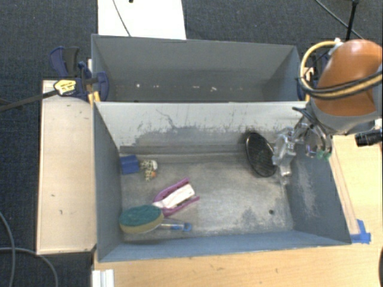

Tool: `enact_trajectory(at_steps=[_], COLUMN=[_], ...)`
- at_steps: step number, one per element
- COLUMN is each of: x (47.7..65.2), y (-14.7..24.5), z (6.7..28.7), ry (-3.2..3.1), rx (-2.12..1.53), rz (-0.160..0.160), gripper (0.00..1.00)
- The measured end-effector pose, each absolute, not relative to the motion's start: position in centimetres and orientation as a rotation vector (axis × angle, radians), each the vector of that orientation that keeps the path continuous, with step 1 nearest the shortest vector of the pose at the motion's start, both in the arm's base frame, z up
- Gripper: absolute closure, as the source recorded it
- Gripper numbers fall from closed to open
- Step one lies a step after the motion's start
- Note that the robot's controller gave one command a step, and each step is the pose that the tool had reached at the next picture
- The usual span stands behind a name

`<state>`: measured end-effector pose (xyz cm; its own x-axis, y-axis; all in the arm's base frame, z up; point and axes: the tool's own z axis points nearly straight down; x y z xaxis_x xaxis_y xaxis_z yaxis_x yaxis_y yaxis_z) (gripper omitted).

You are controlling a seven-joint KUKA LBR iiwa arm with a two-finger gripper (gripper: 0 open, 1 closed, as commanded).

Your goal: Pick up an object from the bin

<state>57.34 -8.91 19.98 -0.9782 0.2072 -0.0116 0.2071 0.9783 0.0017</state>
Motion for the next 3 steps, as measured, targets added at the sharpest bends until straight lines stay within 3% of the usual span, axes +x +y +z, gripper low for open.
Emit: enact_trajectory(at_steps=[1,2,3], x=[53.3,53.6,48.0], y=[-6.9,-7.0,-5.8], z=[8.0,8.4,7.0], ry=[3.13,3.123,3.126], rx=[0.347,0.346,0.302], rz=[0.001,0.001,0.001], gripper=[1.0,0.0,0.0])
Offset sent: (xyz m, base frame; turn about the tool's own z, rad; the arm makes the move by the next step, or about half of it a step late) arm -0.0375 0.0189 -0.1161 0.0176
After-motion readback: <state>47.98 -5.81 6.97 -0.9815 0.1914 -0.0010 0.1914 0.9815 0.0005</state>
